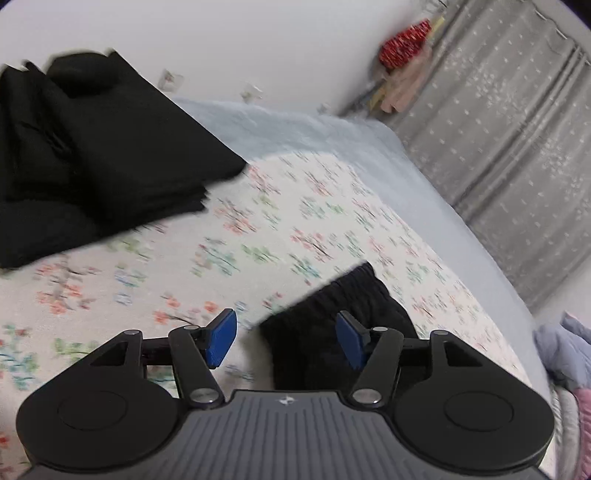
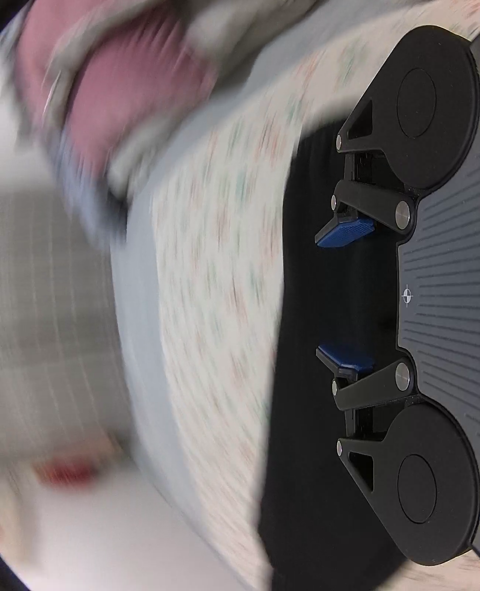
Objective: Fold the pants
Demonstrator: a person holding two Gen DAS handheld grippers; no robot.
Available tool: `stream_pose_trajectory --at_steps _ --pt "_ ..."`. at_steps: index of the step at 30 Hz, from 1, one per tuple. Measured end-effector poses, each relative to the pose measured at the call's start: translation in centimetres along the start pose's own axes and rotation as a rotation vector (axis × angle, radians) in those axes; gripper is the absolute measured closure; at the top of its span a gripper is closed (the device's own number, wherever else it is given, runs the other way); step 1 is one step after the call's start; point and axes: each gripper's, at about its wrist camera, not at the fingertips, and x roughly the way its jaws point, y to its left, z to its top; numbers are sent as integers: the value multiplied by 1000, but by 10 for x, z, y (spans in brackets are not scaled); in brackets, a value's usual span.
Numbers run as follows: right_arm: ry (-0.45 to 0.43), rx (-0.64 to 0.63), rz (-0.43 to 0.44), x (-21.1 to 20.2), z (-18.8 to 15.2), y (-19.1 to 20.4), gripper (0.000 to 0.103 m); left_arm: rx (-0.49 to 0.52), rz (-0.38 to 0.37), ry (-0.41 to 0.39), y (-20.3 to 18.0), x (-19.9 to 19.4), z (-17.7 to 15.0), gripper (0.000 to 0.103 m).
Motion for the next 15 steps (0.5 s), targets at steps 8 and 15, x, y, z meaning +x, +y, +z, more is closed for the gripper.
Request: stream_pose_trajectory --at_steps 8,15 --pt "96 -403 289 36 -25 155 44 170 40 27 -26 42 -4 33" --pt "163 -558 363 59 -53 227 48 247 72 -14 -32 46 -4 58"
